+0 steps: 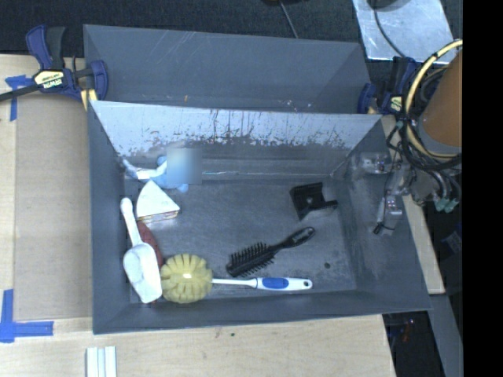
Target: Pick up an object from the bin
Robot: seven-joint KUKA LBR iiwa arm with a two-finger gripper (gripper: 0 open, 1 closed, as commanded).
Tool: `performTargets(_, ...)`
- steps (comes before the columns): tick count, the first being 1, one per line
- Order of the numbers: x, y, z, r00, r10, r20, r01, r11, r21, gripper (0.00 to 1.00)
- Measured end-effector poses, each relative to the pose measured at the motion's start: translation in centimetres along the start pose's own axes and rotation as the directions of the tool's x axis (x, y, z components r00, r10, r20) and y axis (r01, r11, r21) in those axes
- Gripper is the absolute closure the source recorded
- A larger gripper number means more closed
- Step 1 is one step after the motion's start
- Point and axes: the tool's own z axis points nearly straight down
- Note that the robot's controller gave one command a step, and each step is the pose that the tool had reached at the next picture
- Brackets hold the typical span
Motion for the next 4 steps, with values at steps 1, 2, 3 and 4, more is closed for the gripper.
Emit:
performTargets(1, -0.2, 0.1, -0.4, 1.000, -0.005, 0.008, 0.005, 1.000, 0.001, 0.00)
performTargets(2, -0.3, 11.3, 15.5, 0.985, -0.172, 0.012, 0.172, 0.985, 0.004, 0.00)
performTargets(3, -0.6, 7.5, 7.6, 0.862, -0.507, 0.018, 0.506, 0.862, 0.019, 0.00)
performTargets(4, -0.1, 12.0, 17.3, 0.973, -0.229, 0.006, 0.229, 0.973, -0.001, 0.00)
